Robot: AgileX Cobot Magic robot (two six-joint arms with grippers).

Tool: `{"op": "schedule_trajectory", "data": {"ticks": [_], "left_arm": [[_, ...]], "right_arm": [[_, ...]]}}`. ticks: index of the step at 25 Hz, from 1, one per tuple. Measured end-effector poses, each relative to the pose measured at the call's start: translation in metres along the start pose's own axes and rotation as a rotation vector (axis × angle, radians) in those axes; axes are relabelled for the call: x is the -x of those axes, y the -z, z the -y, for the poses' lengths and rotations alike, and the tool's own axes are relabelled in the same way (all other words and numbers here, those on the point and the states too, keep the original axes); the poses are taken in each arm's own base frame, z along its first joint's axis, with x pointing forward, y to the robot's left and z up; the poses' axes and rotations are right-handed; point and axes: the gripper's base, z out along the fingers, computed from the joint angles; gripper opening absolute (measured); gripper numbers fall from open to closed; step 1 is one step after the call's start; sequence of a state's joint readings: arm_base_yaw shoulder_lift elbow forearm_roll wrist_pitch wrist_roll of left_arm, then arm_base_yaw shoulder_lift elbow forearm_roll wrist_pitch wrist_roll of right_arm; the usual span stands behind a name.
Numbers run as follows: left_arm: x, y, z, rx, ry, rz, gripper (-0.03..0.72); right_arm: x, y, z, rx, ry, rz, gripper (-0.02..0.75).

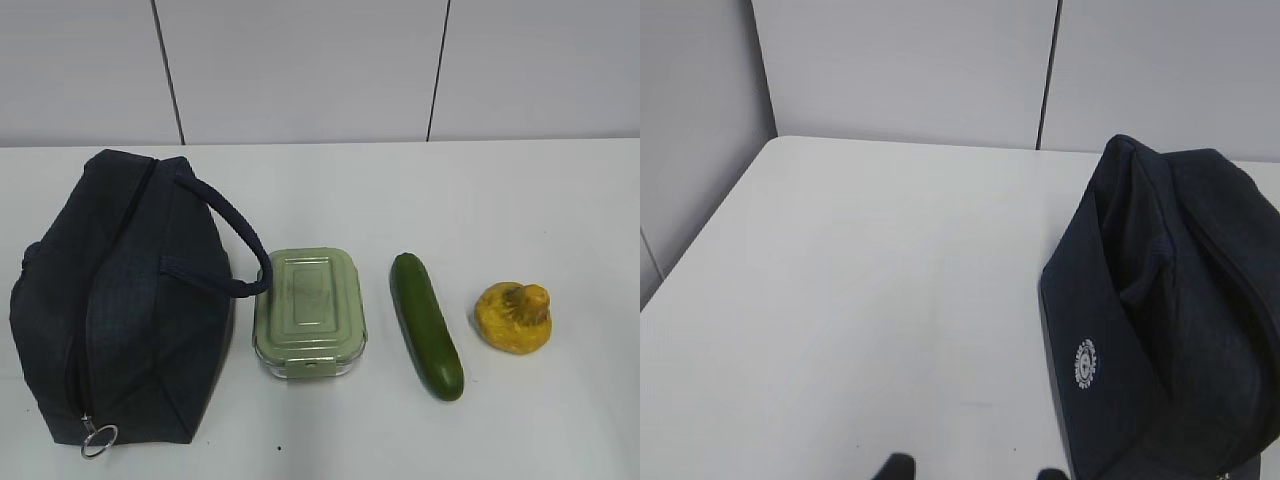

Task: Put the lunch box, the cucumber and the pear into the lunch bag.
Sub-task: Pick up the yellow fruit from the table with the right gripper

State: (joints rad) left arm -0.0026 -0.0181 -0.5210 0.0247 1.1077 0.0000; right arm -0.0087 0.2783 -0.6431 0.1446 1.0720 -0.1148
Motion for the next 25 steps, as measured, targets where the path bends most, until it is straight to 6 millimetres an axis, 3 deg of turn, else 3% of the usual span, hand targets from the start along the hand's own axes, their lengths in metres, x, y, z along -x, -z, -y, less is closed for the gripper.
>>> {"op": "schedule_trajectory", "data": {"ticks": [6, 11, 20, 25], "left_arm": [[0.000, 0.000, 0.000, 0.000, 0.000, 0.000, 0.237], [0.000, 0.000, 0.000, 0.000, 0.000, 0.000, 0.237], [0.000, 0.000, 0.000, 0.000, 0.000, 0.000, 0.237], [0.000, 0.000, 0.000, 0.000, 0.000, 0.000, 0.237]], "right_arm": [[0.044, -0.032, 0.002, 0.047, -0.004, -0.173, 0.475], [0.081, -0.058, 0.003, 0.077, 0.040, -0.267, 0.571], [0.131, -0.113, 0.009, 0.105, 0.078, -0.424, 0.577], [0.147, -0.150, 0.009, 0.147, 0.050, -0.518, 0.577]]}}
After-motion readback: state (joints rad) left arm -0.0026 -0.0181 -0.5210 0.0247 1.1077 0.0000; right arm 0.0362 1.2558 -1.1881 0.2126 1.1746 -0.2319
